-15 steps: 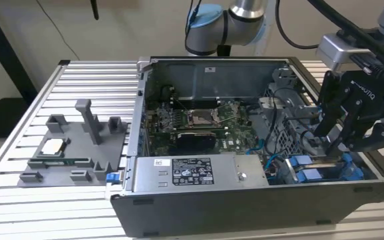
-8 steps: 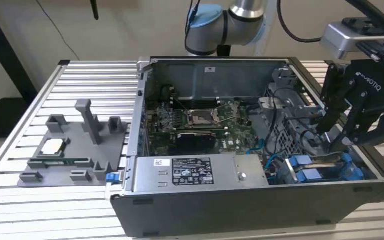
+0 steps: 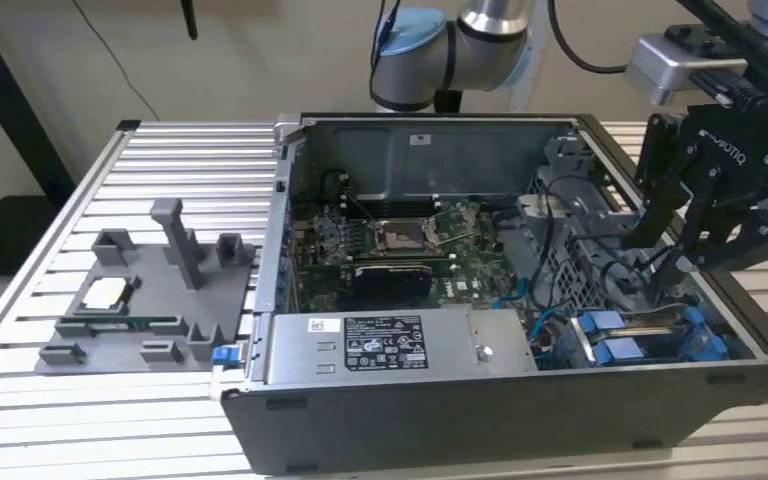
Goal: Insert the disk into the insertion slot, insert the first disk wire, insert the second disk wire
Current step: 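Insert the disk into the insertion slot, then insert the first disk wire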
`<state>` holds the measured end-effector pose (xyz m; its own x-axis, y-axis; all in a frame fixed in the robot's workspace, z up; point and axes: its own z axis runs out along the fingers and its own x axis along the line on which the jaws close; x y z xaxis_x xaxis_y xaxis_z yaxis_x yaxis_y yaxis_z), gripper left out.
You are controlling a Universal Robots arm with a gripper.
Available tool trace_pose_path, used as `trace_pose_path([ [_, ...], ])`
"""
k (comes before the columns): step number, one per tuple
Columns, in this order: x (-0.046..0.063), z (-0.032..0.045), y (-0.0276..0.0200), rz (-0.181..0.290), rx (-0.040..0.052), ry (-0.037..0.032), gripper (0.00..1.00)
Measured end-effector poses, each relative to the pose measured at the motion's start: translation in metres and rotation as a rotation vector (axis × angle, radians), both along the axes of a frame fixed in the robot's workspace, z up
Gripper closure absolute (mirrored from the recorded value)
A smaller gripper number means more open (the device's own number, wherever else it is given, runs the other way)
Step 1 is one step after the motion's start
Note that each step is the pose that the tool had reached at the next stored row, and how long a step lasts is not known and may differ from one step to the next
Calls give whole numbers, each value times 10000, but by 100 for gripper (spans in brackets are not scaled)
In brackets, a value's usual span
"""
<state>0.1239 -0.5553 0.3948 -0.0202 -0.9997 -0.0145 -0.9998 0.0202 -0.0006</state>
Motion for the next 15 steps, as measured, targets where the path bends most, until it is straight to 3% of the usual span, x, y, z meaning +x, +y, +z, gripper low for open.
trace_pose_path([
  [5, -9, 2, 103, 0, 62, -115, 53],
  [9, -20, 4, 150, -1, 109, -189, 53],
  [14, -73, -8, 180, 2, 110, -593, 53],
  [15, -81, -4, 183, 2, 108, -617, 53],
])
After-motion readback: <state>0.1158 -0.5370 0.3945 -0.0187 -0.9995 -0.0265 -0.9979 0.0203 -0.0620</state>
